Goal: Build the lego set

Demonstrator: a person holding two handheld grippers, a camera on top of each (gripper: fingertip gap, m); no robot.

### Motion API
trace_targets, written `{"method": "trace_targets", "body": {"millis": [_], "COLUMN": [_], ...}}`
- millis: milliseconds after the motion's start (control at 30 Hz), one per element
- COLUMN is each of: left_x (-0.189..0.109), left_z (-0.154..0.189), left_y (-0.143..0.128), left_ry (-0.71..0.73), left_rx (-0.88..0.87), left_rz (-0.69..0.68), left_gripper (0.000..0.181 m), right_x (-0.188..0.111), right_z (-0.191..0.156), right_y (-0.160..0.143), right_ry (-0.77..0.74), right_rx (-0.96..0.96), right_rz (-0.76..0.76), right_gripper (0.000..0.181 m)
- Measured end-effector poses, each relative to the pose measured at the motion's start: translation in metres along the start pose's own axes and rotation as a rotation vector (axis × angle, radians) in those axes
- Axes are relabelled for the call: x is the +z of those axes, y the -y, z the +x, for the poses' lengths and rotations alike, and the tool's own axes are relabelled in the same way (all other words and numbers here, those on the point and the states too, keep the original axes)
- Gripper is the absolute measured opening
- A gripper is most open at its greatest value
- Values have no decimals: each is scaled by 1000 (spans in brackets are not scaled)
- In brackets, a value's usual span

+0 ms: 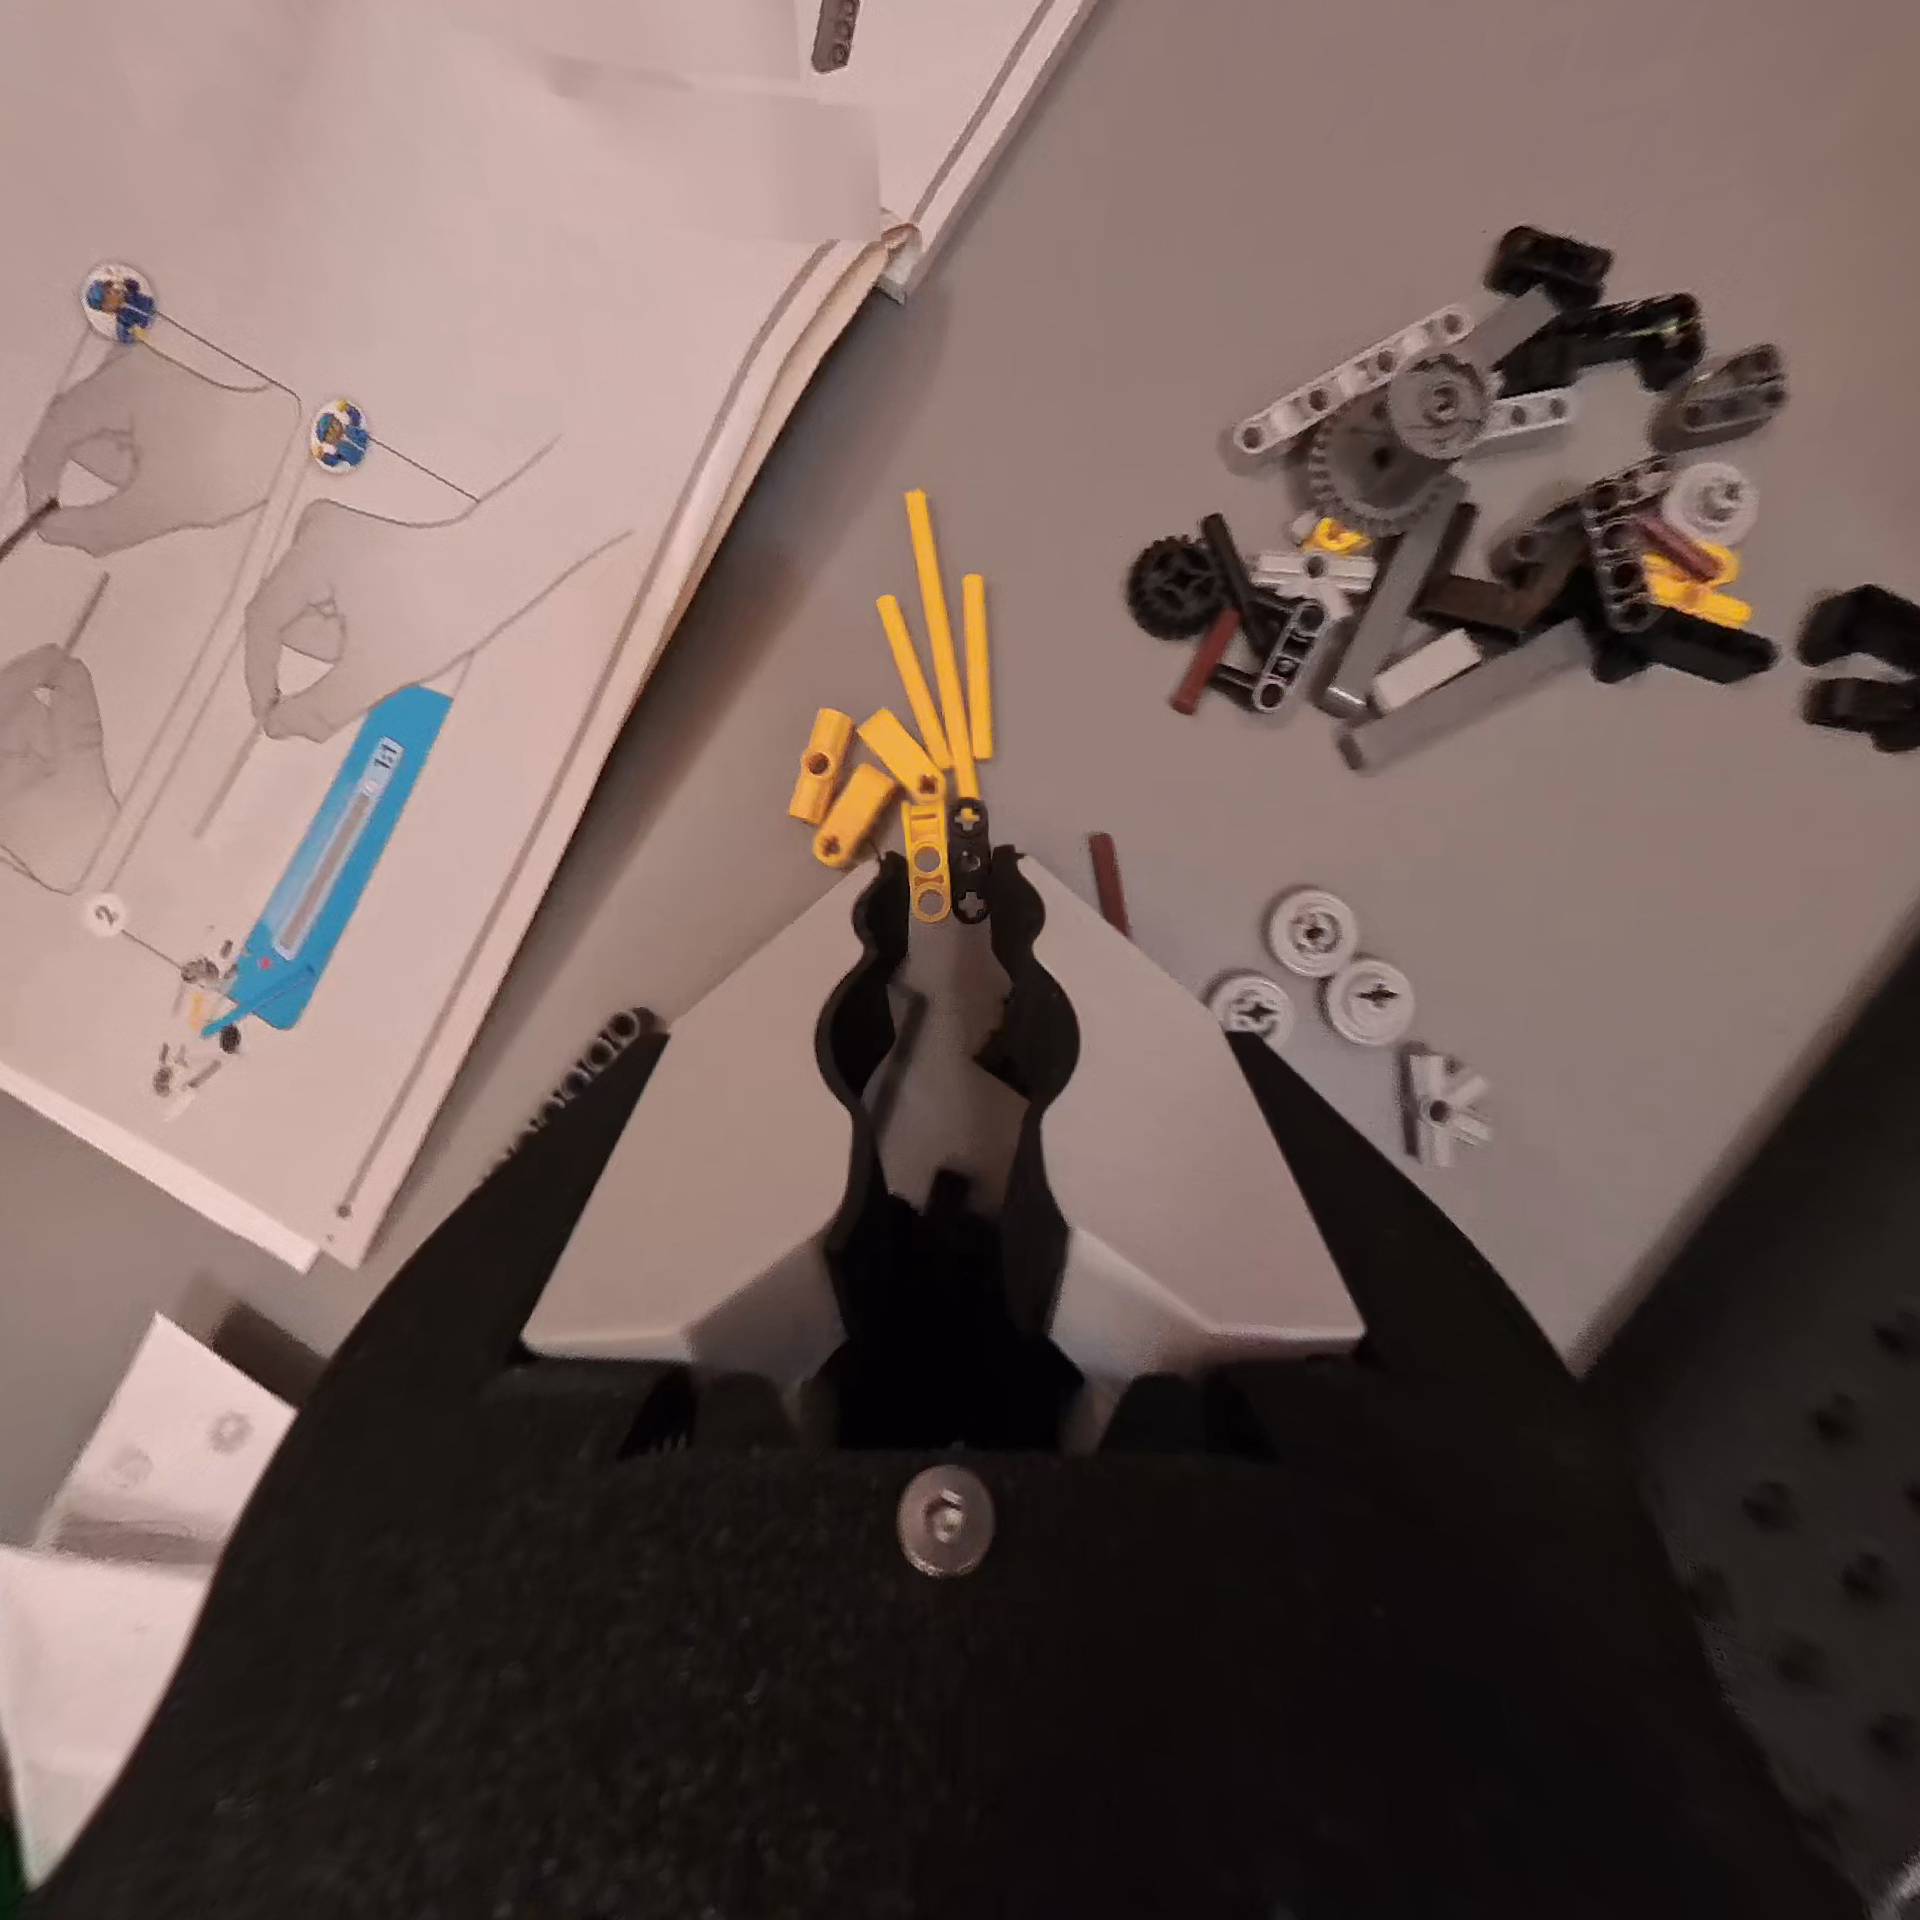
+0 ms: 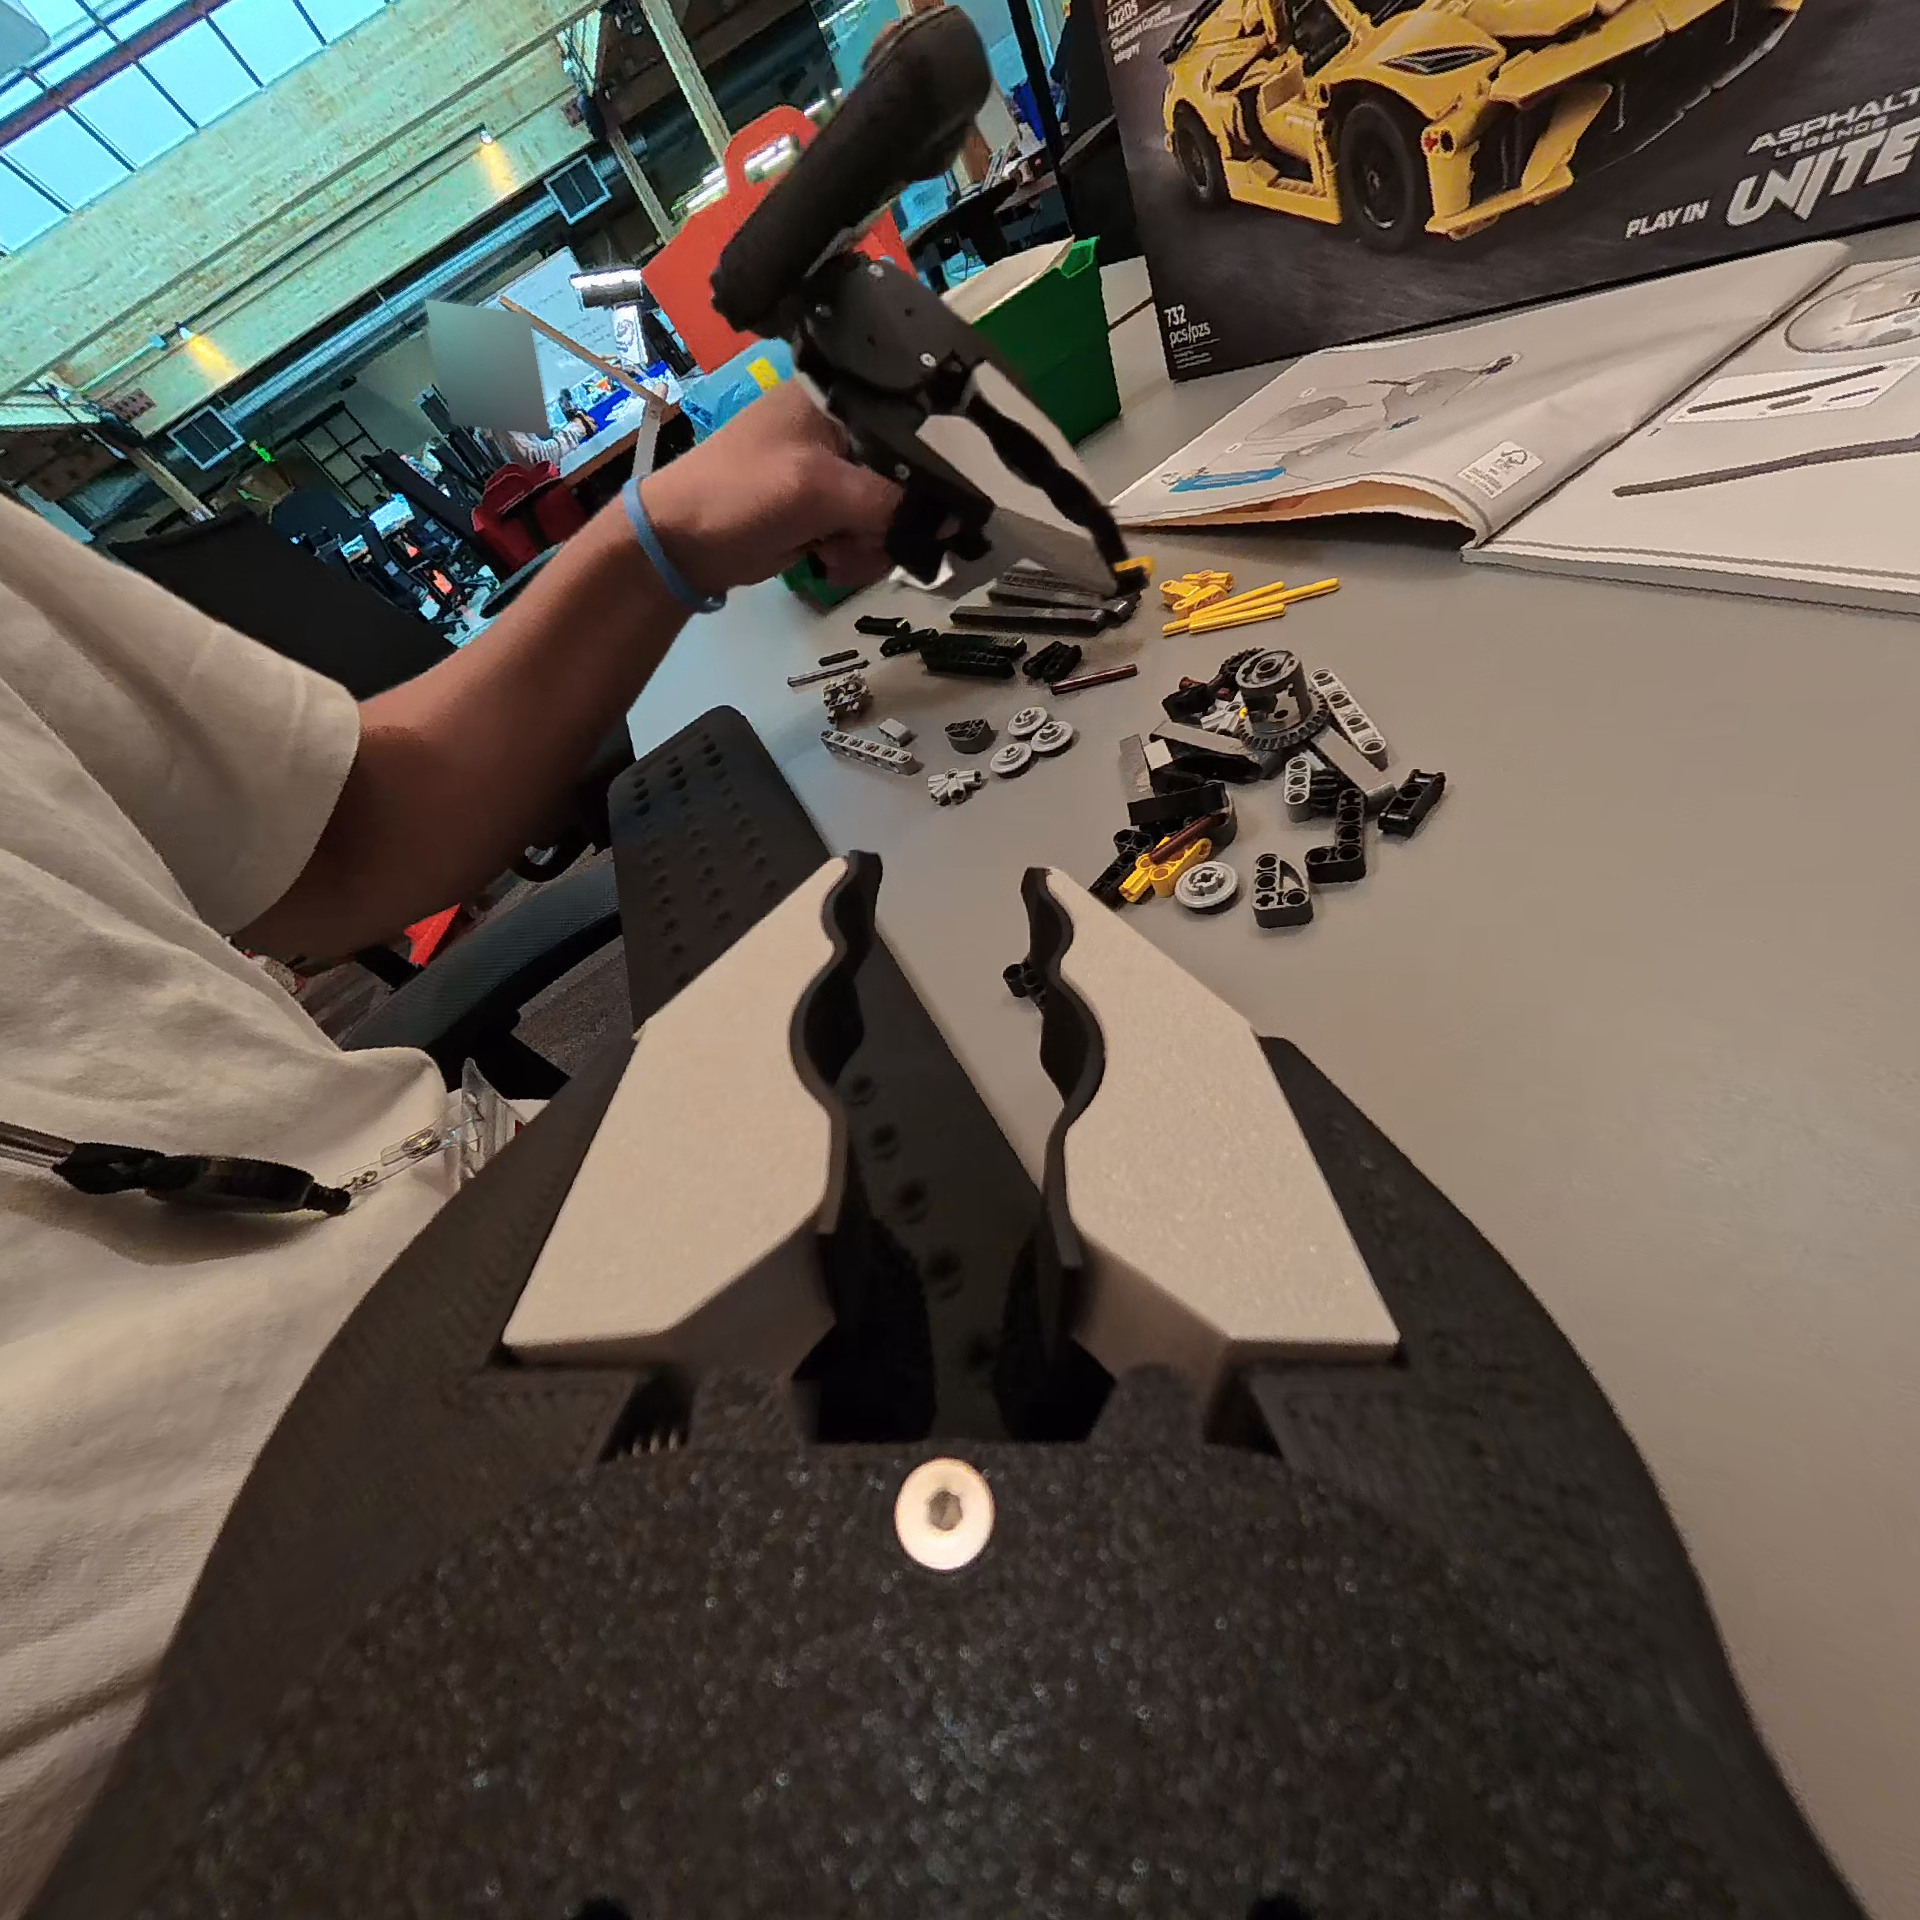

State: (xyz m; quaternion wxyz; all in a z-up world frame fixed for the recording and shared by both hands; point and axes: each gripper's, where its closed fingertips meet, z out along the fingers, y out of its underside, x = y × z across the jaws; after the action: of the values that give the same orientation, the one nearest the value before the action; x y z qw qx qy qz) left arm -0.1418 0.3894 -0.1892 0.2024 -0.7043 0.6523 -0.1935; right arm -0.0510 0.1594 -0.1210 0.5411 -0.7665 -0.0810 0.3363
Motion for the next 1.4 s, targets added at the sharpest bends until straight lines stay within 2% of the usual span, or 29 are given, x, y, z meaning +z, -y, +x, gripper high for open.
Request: {"method": "trace_targets", "body": {"millis": [133,333,433,533,567,700,967,1167,1267,1400], "left_x": [16,20,14,6,6,13,12,11,15,14], "left_z": [-1,13,2,13,17,19,29,16,18,14], "left_y": [-6,-17,-18,-10,-9,-17,-17,-17,-25,-19], "left_ry": [-27,-28,61,62,53,21,-18,4,-29,-2], "left_rx": [35,187,210,262,271,244,237,227,238,271], "left_rz": [-61,-93,-112,-63,-60,-122,-119,-124,-167,-146], "left_gripper": [13,14,25,9,10,14,11,14,8,6], "right_x": [0,-1,-1,-1,-2,-1,-2,-1,-2,-1], "right_z": [0,1,0,0,1,0,0,0,0,0], "right_y": [0,2,1,2,2,2,2,2,2,2], "right_ry": [-11,-1,2,1,1,2,2,2,0,0], "right_rx": [-10,6,3,7,9,5,6,5,6,6], "right_rz": [3,14,9,15,17,15,18,16,19,16], "right_gripper": [29,29,29,29,30,29,29,30,29,30]}}
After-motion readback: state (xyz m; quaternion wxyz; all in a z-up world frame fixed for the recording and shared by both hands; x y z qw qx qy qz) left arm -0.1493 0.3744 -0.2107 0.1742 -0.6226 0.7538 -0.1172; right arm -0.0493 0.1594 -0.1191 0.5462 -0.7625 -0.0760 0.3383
